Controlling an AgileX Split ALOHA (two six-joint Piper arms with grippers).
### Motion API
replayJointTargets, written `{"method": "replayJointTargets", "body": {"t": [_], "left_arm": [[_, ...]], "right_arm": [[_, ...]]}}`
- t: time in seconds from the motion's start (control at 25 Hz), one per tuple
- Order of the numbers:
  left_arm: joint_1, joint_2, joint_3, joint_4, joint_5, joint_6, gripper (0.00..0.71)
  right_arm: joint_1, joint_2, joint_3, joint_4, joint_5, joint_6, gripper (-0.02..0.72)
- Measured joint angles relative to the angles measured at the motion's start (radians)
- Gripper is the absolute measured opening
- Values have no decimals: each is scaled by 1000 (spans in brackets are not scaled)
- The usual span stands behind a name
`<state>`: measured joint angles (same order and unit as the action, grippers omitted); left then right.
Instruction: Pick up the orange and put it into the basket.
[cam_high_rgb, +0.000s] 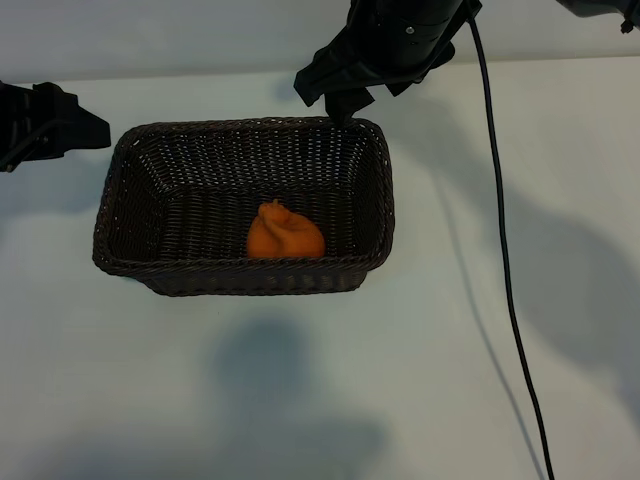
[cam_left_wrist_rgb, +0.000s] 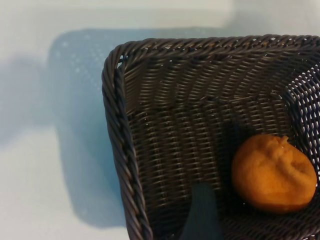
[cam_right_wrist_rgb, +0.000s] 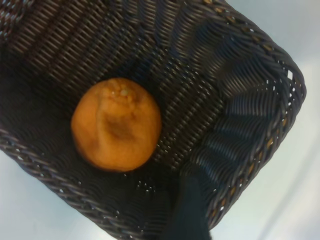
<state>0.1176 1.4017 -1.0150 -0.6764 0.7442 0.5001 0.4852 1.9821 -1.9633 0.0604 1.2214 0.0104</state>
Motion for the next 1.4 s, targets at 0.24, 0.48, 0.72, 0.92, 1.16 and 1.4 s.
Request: {"method": "replayJointTargets", "body": {"t": [0.24, 0.48, 0.72, 0.92, 1.16, 1.4], "left_arm": [[0, 0, 0, 0, -5, 0, 590], [0, 0, 0, 0, -19, -1, 590], [0, 0, 0, -14, -20, -2, 590], [0, 0, 1, -23, -20, -7, 590], [0, 0, 1, -23, -25, -9, 589], [0, 0, 1, -23, -26, -9, 589]], "right_arm": [[0, 22, 0, 13, -1, 3, 595], [0, 29, 0, 13, -1, 4, 594], [0, 29, 0, 13, -1, 4, 594], [0, 29, 0, 13, -1, 4, 594], [0, 29, 0, 13, -1, 4, 594], [0, 29, 0, 13, -1, 4, 594]]}}
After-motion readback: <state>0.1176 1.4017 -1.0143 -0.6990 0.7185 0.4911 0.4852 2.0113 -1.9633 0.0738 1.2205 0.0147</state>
